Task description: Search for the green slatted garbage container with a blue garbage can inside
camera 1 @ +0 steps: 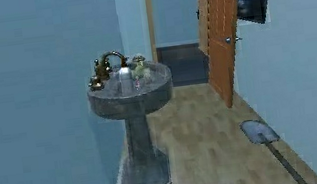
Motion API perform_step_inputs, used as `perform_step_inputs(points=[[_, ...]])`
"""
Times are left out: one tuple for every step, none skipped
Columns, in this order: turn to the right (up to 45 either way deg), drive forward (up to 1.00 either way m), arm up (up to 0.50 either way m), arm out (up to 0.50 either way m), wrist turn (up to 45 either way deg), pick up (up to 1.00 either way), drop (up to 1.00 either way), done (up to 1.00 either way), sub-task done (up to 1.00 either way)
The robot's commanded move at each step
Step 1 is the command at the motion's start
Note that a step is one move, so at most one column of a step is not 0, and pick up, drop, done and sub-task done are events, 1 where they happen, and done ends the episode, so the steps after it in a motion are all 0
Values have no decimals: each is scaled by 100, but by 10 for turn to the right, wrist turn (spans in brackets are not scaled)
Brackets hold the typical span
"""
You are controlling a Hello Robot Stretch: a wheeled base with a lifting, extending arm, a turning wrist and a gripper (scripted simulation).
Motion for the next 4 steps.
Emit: perform_step_inputs(points=[[0, 45, 0, 0, 0, 0, 0, 0, 0], [420, 0, 0, 0, 0, 0, 0, 0, 0], [30, 0, 0, 0, 0, 0, 0, 0, 0], [450, 0, 0, 0, 0, 0, 0, 0, 0]])
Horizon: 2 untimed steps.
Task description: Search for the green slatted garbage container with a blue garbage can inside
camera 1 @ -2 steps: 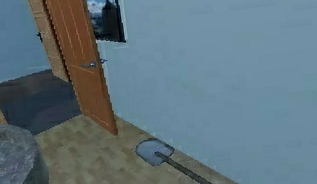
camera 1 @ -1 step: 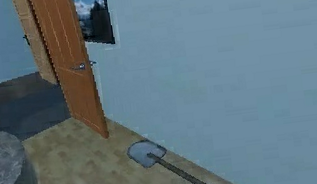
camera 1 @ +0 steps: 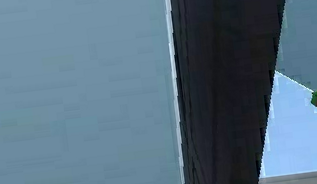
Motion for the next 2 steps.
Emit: perform_step_inputs(points=[[0, 15, 0, 0, 0, 0, 0, 0, 0], [-450, 0, 0, 0, 0, 0, 0, 0, 0]])
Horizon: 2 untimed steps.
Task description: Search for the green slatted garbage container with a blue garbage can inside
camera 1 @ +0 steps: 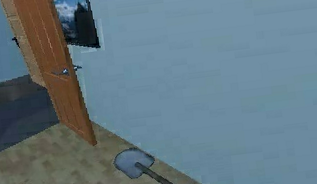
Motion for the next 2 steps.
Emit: perform_step_inputs(points=[[-60, 0, 0, 0, 0, 0, 0, 0, 0], [-30, 0, 0, 0, 0, 0, 0, 0, 0]])
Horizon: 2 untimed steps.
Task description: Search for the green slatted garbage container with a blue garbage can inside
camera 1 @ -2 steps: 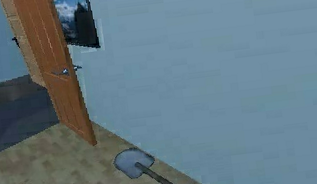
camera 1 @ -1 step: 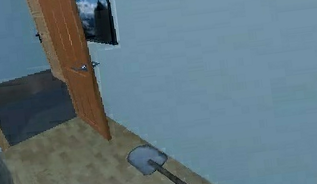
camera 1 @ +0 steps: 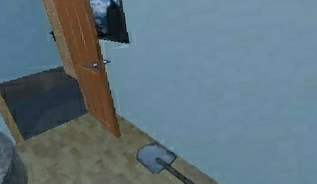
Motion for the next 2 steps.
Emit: perform_step_inputs(points=[[0, 75, 0, 0, 0, 0, 0, 0, 0], [-360, 0, 0, 0, 0, 0, 0, 0, 0]])
